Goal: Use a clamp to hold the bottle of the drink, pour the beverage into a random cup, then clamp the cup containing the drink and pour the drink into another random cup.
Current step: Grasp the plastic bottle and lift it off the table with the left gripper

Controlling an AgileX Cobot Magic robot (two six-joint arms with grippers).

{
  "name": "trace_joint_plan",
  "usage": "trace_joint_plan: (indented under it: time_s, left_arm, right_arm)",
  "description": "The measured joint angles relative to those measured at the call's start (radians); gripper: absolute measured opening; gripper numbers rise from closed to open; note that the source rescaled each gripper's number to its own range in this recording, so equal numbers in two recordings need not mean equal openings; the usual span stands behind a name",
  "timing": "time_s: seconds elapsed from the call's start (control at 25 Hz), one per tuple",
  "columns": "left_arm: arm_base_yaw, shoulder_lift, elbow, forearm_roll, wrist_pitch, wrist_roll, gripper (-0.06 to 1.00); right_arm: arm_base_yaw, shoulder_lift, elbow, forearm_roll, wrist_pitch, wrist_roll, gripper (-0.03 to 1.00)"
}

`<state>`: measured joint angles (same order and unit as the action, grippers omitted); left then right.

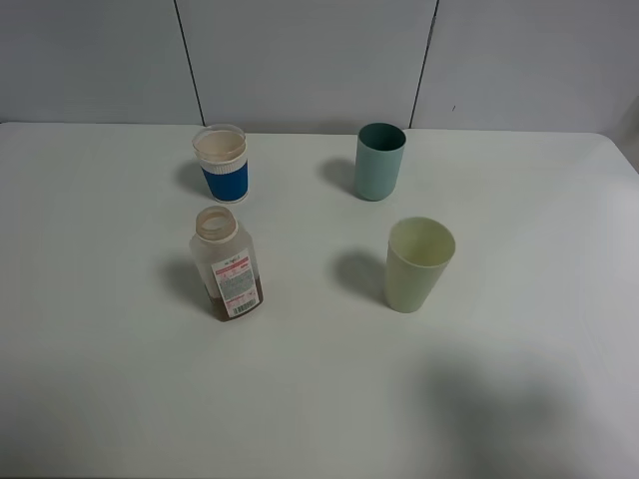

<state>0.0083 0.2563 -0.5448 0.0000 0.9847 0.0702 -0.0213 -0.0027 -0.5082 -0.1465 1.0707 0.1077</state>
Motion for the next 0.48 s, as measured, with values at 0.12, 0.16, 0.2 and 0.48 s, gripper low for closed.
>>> trace_joint_plan:
  time_s: [0.12, 0.16, 0.2, 0.48]
  left_arm:
    - [0.0, 0.097, 0.0, -0.015, -0.011, 0.057, 0.99]
    - [0.0, 0.126, 0.0, -0.024, -0.012, 0.075, 0.99]
    - [0.0, 0.16, 0.0, -0.035, -0.013, 0.097, 0.99]
    - [-0.045, 0.362, 0.0, -0.132, -0.016, 0.189, 0.99]
  right_arm:
    - [0.0, 0.0, 0.0, 0.0, 0.0, 0.0, 1.0]
    - [0.0, 0.0, 0.0, 0.0, 0.0, 0.0, 1.0]
    - [0.0, 0.0, 0.0, 0.0, 0.0, 0.0, 1.0]
    - [0.0, 0.0, 0.0, 0.0, 0.0, 0.0, 1.0]
